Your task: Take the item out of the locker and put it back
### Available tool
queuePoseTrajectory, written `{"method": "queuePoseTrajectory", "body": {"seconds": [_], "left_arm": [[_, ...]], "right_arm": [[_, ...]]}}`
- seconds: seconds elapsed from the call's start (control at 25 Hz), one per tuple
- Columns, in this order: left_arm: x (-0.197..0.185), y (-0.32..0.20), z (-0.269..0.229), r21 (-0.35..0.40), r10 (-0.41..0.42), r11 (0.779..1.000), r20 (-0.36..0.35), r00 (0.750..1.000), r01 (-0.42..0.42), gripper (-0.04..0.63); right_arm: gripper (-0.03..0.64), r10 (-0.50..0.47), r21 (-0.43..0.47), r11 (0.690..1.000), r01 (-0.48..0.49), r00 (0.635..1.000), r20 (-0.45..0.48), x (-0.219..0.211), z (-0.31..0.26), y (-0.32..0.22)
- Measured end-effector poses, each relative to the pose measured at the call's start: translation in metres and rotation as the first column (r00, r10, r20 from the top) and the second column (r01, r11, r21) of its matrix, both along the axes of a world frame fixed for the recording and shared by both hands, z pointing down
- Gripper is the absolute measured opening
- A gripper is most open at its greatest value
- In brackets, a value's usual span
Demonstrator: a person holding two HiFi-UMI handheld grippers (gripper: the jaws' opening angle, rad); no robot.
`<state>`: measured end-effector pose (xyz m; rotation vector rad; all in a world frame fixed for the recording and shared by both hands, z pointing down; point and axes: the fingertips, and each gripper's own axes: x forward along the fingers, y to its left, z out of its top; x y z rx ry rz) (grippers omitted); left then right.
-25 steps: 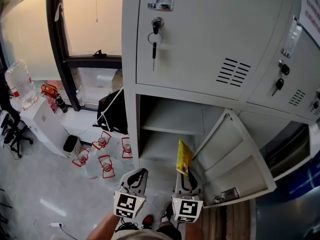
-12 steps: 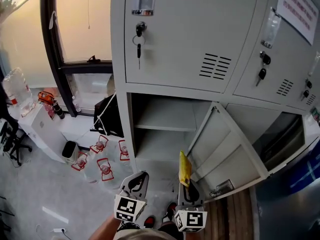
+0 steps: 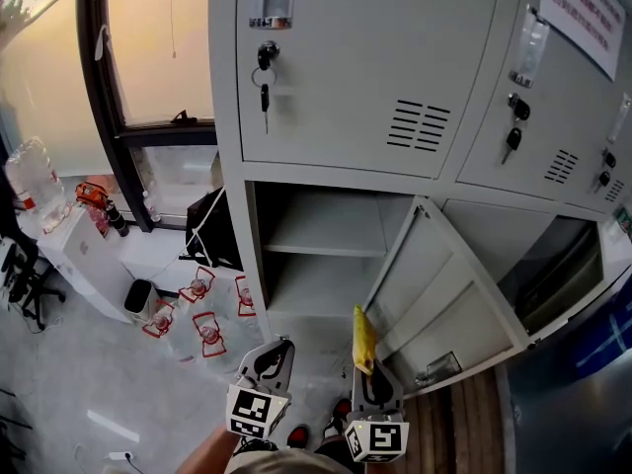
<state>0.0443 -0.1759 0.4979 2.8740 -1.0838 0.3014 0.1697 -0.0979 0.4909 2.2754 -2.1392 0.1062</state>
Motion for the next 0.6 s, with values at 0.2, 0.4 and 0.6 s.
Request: {"method": "queuePoseTrajectory", "body": {"seconds": [0.2, 0.4, 0.6], "left_arm": [[0.001, -0.003, 0.001, -0.010, -0.004, 1.000, -0.005, 1.000, 0.004, 0.023], [0.000, -0.004, 0.001, -0.013, -0.004, 1.000, -0.010, 1.000, 0.004, 0.023], [-0.005, -0.006, 0.001, -0.008, -0.021, 1.000, -0.004, 1.000, 0.021, 0.023]], "right_arm": [[0.086, -0.002, 0.007, 1.000, 0.002, 1.000, -0.005, 0.000, -0.001, 0.000], [0.086, -0.002, 0.008, 1.000, 0.002, 1.000, -0.020, 0.000, -0.005, -0.001], [0.086, -0.022, 0.021, 1.000, 0.022, 0.999, -0.035, -0.004, -0.011, -0.008]]}}
